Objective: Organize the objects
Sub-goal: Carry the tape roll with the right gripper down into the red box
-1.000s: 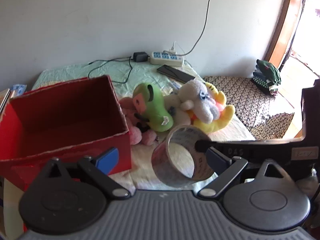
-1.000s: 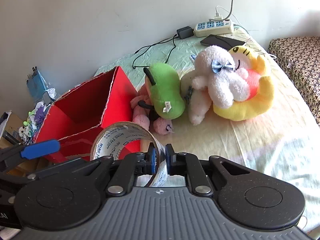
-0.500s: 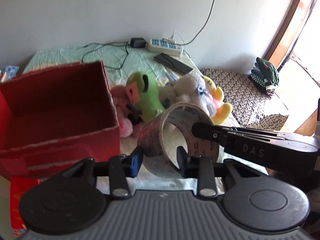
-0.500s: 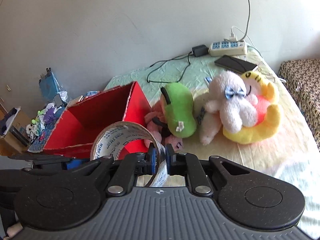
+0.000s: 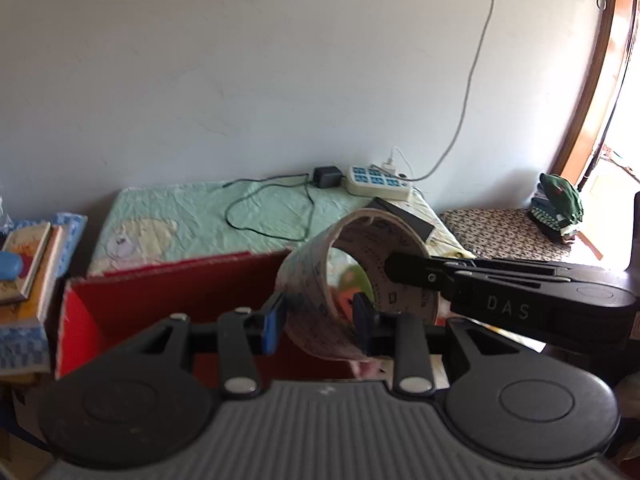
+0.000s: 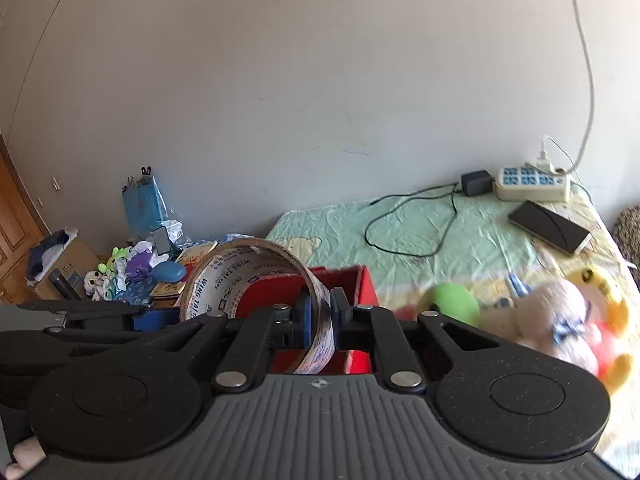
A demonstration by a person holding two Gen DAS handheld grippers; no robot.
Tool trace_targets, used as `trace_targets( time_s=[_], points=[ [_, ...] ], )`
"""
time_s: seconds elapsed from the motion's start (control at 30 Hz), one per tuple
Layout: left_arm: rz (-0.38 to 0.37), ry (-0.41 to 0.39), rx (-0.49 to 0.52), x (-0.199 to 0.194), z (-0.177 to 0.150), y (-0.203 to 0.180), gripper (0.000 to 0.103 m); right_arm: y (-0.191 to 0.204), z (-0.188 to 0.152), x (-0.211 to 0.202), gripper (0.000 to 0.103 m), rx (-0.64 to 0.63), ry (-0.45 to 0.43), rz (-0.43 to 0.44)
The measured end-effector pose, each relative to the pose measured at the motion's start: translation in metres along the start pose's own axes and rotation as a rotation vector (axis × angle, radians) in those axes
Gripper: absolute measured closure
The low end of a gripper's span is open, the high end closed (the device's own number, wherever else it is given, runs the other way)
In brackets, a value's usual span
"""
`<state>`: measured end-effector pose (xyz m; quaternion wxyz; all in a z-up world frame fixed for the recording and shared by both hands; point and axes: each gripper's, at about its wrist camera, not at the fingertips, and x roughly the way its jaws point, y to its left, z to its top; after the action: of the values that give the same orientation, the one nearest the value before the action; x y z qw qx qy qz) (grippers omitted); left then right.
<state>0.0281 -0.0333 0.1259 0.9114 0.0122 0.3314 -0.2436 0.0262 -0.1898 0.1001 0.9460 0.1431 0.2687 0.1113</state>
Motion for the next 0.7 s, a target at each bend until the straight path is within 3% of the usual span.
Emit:
trace_targets(
  time_s=[0.13, 0.33, 0.7],
  points=[
    [0.001, 0.031, -0.014, 0.021, 0.008, 0.033, 0.073, 0.013, 0.009, 0.037, 0.093, -0.019, 0.053, -0.022],
    [-0.031, 0.155, -0.038, 0.071, -0.003, 0.08, 0.075, 0.024, 0.002, 0.091, 0.093, -0.052, 0.174, -0.095],
    [-0.079, 0.368, -0.023, 0.151, -0.027, 0.12, 0.075, 0.032, -0.021, 0.166, 0.093, -0.129, 0.385, -0.239]
  ],
)
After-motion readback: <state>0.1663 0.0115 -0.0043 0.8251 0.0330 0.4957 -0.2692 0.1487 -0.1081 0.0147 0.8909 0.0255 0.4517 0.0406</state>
